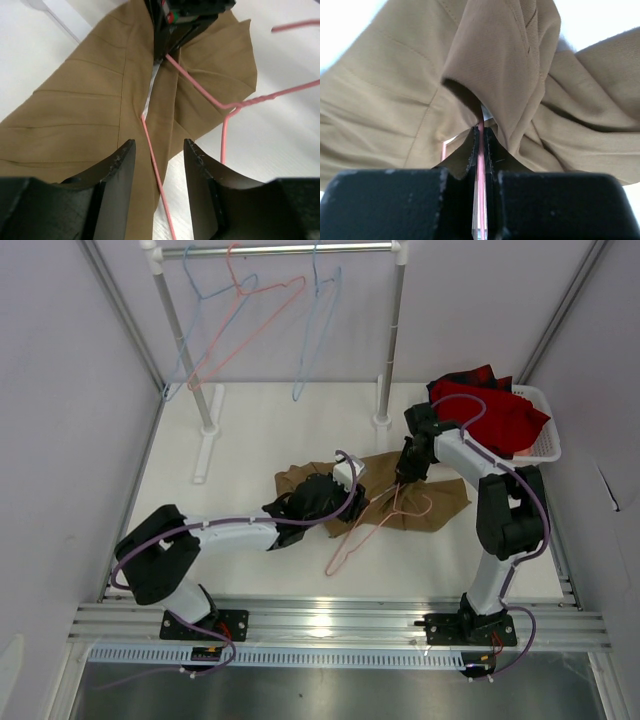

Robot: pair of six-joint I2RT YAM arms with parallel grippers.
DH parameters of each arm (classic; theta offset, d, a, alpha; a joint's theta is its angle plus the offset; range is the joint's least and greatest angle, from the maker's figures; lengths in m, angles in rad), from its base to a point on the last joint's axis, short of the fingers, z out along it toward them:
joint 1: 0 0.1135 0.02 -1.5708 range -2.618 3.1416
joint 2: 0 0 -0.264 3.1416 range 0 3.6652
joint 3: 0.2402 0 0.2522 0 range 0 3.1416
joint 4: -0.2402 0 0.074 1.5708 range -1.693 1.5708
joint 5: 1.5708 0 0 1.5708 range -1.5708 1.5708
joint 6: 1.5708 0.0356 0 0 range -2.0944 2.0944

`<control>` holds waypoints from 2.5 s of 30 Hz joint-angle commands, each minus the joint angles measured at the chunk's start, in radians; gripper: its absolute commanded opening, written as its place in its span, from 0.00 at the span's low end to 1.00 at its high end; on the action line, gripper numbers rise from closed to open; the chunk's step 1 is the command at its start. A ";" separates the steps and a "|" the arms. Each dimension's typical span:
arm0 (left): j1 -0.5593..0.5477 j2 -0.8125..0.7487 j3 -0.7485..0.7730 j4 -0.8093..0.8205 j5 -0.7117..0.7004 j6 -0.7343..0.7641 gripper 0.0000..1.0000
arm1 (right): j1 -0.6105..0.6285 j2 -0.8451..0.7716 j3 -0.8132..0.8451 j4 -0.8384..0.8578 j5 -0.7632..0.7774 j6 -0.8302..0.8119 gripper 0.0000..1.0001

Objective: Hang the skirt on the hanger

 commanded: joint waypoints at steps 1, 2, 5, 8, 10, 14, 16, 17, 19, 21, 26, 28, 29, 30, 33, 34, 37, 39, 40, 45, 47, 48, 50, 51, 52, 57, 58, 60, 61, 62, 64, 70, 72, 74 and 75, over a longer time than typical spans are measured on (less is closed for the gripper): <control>-0.035 -0.058 -0.014 0.107 -0.072 0.057 0.50 | -0.003 0.045 0.056 -0.033 0.022 -0.021 0.00; -0.038 -0.072 -0.034 0.116 -0.069 0.063 0.51 | -0.003 0.052 0.071 -0.038 0.022 -0.022 0.00; -0.076 -0.095 -0.056 0.135 -0.101 0.115 0.52 | -0.004 0.075 0.094 -0.058 0.022 -0.018 0.00; -0.153 -0.100 -0.065 0.153 -0.196 0.195 0.54 | -0.003 0.088 0.114 -0.073 0.022 -0.016 0.00; -0.223 -0.095 -0.092 0.192 -0.282 0.235 0.56 | -0.001 0.092 0.122 -0.079 0.022 -0.018 0.00; -0.313 -0.031 -0.111 0.349 -0.473 0.391 0.63 | -0.001 0.100 0.128 -0.085 0.022 -0.018 0.00; -0.363 0.020 -0.128 0.432 -0.504 0.500 0.67 | -0.003 0.102 0.124 -0.085 0.022 -0.018 0.00; -0.394 0.038 -0.135 0.530 -0.526 0.535 0.68 | -0.003 0.102 0.124 -0.084 0.022 -0.015 0.00; -0.420 0.104 -0.129 0.598 -0.541 0.612 0.70 | -0.003 0.105 0.124 -0.082 0.022 -0.015 0.00; -0.446 0.152 -0.122 0.678 -0.534 0.713 0.72 | -0.003 0.105 0.124 -0.079 0.022 -0.013 0.00; -0.461 0.288 -0.088 0.788 -0.524 0.859 0.74 | -0.003 0.108 0.122 -0.076 0.019 -0.012 0.00; -0.461 0.314 -0.071 0.807 -0.518 0.895 0.75 | -0.003 0.111 0.121 -0.075 0.017 -0.015 0.00; -0.461 0.340 -0.056 0.807 -0.518 0.910 0.75 | -0.003 0.111 0.119 -0.075 0.017 -0.015 0.00; -0.460 0.354 -0.041 0.814 -0.517 0.939 0.75 | -0.003 0.111 0.118 -0.073 0.017 -0.016 0.00; -0.457 0.399 -0.001 0.799 -0.507 0.965 0.75 | -0.003 0.111 0.113 -0.068 0.014 -0.016 0.00; -0.454 0.406 0.004 0.787 -0.494 0.968 0.75 | -0.003 0.112 0.113 -0.068 0.014 -0.016 0.00; -0.442 0.439 0.048 0.743 -0.475 0.970 0.74 | -0.004 0.112 0.108 -0.065 0.013 -0.016 0.00; -0.435 0.459 0.067 0.735 -0.466 0.990 0.74 | -0.003 0.112 0.107 -0.062 0.013 -0.015 0.00; -0.426 0.466 0.073 0.730 -0.468 0.994 0.74 | -0.004 0.112 0.104 -0.061 0.011 -0.016 0.00; -0.402 0.482 0.110 0.696 -0.448 1.008 0.71 | -0.004 0.111 0.093 -0.055 0.005 -0.016 0.00; -0.391 0.494 0.130 0.678 -0.445 1.010 0.70 | -0.004 0.109 0.088 -0.050 0.005 -0.016 0.00; -0.388 0.497 0.131 0.683 -0.443 1.017 0.69 | -0.004 0.108 0.087 -0.048 0.005 -0.015 0.00; -0.380 0.505 0.142 0.684 -0.442 1.025 0.66 | -0.003 0.106 0.084 -0.048 0.005 -0.016 0.00; -0.379 0.505 0.145 0.690 -0.438 1.033 0.63 | -0.003 0.106 0.084 -0.047 0.004 -0.015 0.00; -0.374 0.505 0.148 0.693 -0.437 1.036 0.60 | -0.003 0.108 0.082 -0.045 0.004 -0.015 0.00; -0.353 0.491 0.162 0.683 -0.437 0.998 0.40 | -0.004 0.105 0.076 -0.038 -0.001 -0.018 0.00; -0.348 0.482 0.156 0.681 -0.435 0.988 0.38 | -0.003 0.103 0.072 -0.036 -0.001 -0.018 0.00; -0.337 0.448 0.142 0.678 -0.434 0.952 0.29 | -0.003 0.095 0.065 -0.032 -0.006 -0.019 0.00; -0.333 0.430 0.136 0.651 -0.423 0.927 0.26 | -0.001 0.091 0.062 -0.029 -0.009 -0.018 0.00; -0.327 0.408 0.131 0.631 -0.414 0.862 0.16 | -0.003 0.080 0.053 -0.025 -0.015 -0.018 0.00; -0.310 0.353 0.109 0.615 -0.414 0.805 0.05 | -0.001 0.069 0.047 -0.019 -0.018 -0.019 0.00; -0.273 0.213 0.044 0.594 -0.391 0.665 0.00 | -0.004 0.022 0.012 -0.001 -0.029 -0.022 0.10; -0.253 0.181 0.027 0.568 -0.363 0.607 0.00 | -0.004 0.007 0.006 0.005 -0.036 -0.027 0.20; -0.239 0.140 -0.003 0.557 -0.334 0.556 0.00 | -0.006 -0.018 0.004 0.010 -0.035 -0.028 0.32; -0.231 0.129 -0.010 0.543 -0.319 0.541 0.00 | -0.009 -0.026 0.004 0.008 -0.035 -0.030 0.36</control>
